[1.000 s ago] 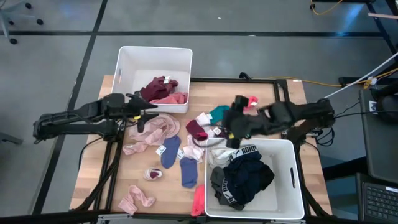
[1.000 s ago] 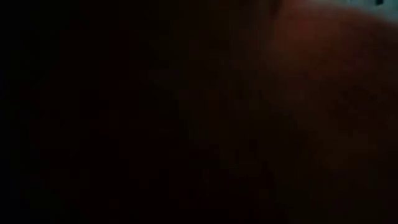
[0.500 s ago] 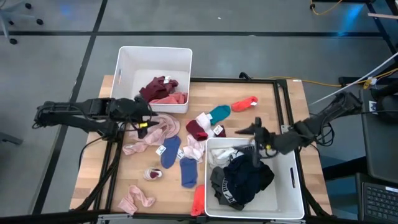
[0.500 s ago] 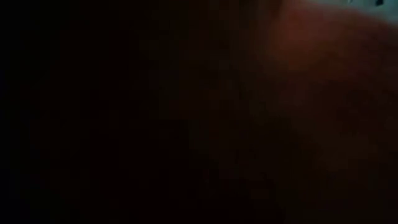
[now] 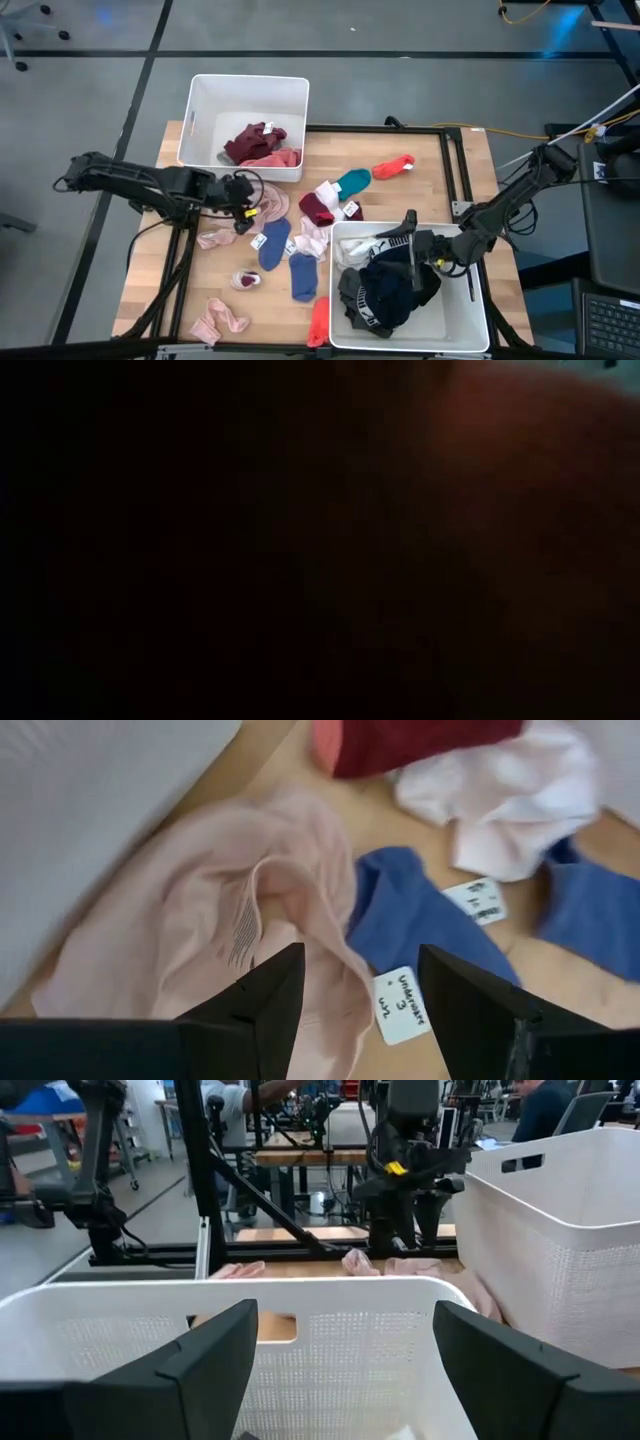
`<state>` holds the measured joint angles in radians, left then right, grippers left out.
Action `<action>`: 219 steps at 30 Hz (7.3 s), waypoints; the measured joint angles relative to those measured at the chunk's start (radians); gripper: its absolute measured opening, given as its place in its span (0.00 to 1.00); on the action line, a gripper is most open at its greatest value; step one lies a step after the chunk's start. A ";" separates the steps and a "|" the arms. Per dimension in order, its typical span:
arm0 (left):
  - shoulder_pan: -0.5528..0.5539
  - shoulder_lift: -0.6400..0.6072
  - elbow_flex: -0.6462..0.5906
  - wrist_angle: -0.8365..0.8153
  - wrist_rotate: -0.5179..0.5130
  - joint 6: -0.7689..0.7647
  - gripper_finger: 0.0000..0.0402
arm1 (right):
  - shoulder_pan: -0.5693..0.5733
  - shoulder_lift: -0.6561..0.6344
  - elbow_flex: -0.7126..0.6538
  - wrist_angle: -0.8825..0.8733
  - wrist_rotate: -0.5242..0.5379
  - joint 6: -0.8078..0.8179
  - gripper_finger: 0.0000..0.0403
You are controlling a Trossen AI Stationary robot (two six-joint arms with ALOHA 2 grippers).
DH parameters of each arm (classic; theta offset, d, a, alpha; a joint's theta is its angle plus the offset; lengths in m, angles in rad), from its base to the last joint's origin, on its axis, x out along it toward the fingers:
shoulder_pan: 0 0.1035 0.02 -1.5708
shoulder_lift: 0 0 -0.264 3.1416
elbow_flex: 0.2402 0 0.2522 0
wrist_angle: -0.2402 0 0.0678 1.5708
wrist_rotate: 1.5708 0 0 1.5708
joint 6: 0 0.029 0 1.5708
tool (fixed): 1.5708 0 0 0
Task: Sort clothes
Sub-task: Put the pink underwear into the top white bin, then put the white underwear into the top white bin
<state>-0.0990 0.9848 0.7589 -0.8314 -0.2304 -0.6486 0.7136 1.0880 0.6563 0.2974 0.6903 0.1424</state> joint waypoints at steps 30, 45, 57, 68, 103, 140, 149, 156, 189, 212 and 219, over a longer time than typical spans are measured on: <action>0.008 0.355 -0.323 0.482 -0.167 -0.103 0.38 | 0.000 0.022 0.000 0.002 0.000 -0.028 0.75; -0.057 0.264 -0.204 0.401 -0.126 0.038 0.02 | -0.001 0.069 0.001 0.021 0.041 -0.020 0.75; -0.131 0.064 -0.002 0.339 -0.144 0.182 0.02 | -0.001 0.069 0.001 0.023 0.040 -0.021 0.75; -0.157 -0.124 0.133 0.350 -0.174 0.338 0.02 | -0.001 0.069 0.001 0.023 0.040 -0.022 0.75; 0.395 -0.244 0.018 0.780 -0.606 1.033 0.03 | -0.001 0.069 0.001 0.052 0.040 -0.043 0.75; 0.430 -0.158 0.126 0.420 0.189 0.651 0.49 | -0.001 0.069 0.001 0.052 0.039 -0.043 0.75; 0.237 -0.119 0.126 0.422 0.243 0.607 0.49 | -0.033 0.069 0.001 0.052 0.020 -0.041 0.75; 0.127 -0.028 0.126 0.423 0.242 0.569 0.49 | -0.035 0.069 0.001 0.053 0.007 -0.040 0.75; -0.074 0.730 0.125 0.847 0.106 0.617 0.49 | -0.034 0.069 0.001 0.053 0.005 -0.035 0.75; -0.052 0.871 0.125 0.926 0.043 0.578 0.03 | -0.034 0.069 0.001 0.052 0.005 -0.035 0.75; -0.075 0.730 0.122 0.867 0.043 0.578 0.05 | -0.034 0.069 0.000 0.045 0.005 -0.017 0.75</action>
<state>-0.1737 1.7149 0.8814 0.0352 -0.1875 -0.0706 0.6800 1.1572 0.6567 0.3423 0.6949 0.1257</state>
